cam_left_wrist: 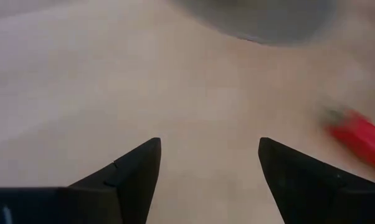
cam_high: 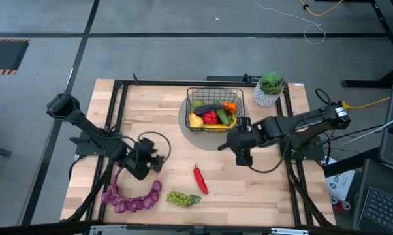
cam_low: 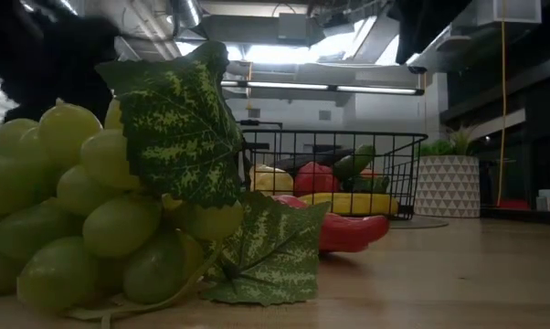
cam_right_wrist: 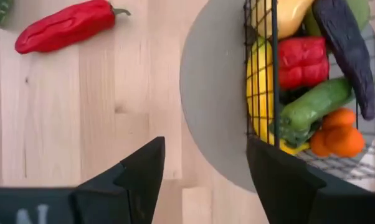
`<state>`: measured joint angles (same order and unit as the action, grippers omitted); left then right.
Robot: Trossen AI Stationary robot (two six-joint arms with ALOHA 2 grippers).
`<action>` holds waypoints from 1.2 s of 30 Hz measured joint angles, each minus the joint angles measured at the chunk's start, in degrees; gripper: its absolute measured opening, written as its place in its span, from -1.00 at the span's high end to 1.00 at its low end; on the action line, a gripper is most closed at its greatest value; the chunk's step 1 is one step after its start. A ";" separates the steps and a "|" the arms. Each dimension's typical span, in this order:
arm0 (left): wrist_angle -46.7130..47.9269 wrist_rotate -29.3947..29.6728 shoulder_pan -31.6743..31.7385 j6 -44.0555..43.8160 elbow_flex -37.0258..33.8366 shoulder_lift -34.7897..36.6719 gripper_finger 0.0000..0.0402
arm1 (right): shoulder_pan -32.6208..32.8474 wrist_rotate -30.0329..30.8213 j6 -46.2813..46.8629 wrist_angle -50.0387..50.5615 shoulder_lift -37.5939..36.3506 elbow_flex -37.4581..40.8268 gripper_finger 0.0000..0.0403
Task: Build produce basket
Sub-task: Put the violet garlic into the black wire basket
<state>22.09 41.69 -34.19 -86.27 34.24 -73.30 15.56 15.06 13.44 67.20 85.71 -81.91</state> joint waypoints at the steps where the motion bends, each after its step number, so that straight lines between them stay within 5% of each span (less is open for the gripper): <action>1: -3.71 -0.35 -0.42 4.07 0.02 0.00 -0.32 | 0.85 0.53 1.06 0.47 0.00 0.00 -0.13; 7: -13.08 -10.04 -4.52 11.57 3.01 1.01 -0.32 | 4.29 1.17 3.20 1.55 0.00 0.00 -0.13; 11: -13.00 -13.50 -9.24 -0.26 5.47 0.30 -0.32 | 5.62 1.82 3.69 1.55 0.00 0.00 -0.13; 15: -14.13 -10.36 -14.39 -11.32 6.70 0.02 -0.32 | 6.57 1.98 4.59 1.53 0.00 0.00 -0.13; 24: -15.66 -8.65 -22.59 -14.98 6.93 -2.09 -0.32 | 8.00 3.60 5.05 1.52 0.00 0.00 -0.13; 31: -17.93 -21.19 -28.90 -28.42 6.93 -3.78 -0.32 | 8.06 3.42 5.96 1.63 0.00 0.00 -0.13; 36: -16.96 -18.88 -33.53 -34.88 6.93 -3.78 -0.32 | 8.03 3.42 5.91 1.66 0.00 0.00 -0.13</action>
<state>5.13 22.82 -67.72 -121.14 41.17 -77.08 23.59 18.48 19.35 68.87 85.71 -81.91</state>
